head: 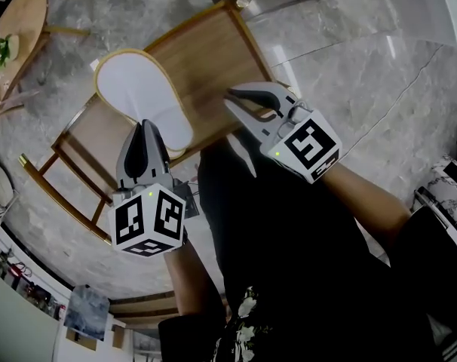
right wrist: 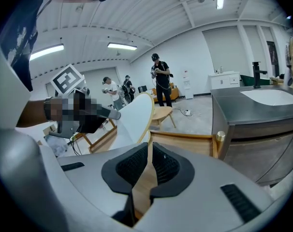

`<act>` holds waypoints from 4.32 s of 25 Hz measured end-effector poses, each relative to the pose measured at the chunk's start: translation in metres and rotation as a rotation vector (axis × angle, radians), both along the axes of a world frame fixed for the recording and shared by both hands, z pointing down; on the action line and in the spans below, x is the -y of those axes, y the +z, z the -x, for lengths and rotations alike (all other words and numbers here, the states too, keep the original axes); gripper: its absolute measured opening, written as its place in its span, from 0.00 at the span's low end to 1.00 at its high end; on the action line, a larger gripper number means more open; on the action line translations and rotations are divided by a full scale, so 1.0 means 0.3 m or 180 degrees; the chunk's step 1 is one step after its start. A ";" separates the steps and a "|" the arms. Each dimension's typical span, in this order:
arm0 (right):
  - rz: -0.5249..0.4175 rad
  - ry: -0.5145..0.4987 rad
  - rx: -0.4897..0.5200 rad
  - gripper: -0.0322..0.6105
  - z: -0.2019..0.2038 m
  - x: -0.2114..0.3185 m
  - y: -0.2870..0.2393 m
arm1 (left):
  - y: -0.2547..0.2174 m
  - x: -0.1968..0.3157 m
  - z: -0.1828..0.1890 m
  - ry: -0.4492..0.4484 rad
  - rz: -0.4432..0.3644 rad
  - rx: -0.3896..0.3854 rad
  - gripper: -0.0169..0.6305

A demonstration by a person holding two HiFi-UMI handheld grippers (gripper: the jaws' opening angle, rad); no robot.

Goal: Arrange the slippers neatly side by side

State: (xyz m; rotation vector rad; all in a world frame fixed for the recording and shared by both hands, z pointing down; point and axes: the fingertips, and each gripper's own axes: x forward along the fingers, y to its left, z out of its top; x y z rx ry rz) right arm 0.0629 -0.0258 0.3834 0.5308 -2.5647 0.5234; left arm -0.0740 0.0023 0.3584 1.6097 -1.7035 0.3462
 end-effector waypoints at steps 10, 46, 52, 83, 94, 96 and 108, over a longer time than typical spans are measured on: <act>0.0020 0.0023 -0.0106 0.09 -0.060 0.014 0.041 | 0.125 0.032 -0.105 0.0033 0.0129 -0.0278 0.05; 0.0312 -0.0058 -0.0247 0.11 0.106 0.051 0.176 | 0.319 -0.060 -0.115 0.0227 0.0563 -0.0405 0.13; 0.0485 -0.0112 -0.0575 0.14 0.143 0.003 0.337 | 0.406 -0.181 -0.004 0.0151 0.0849 -0.0395 0.13; 0.0132 -0.0171 -0.0472 0.05 0.183 -0.052 0.147 | 0.294 -0.209 0.029 0.0307 0.0598 -0.0402 0.09; -0.0866 0.0101 0.0693 0.05 0.273 0.016 -0.523 | -0.398 -0.100 0.088 -0.0003 -0.1104 0.0666 0.03; -0.1076 0.0115 0.0780 0.05 0.262 0.015 -0.618 | -0.507 -0.076 0.086 0.0079 -0.1371 0.0962 0.03; -0.1721 0.0145 0.1132 0.05 0.292 0.005 -0.899 | -0.868 -0.061 0.209 -0.0232 -0.2138 0.1550 0.03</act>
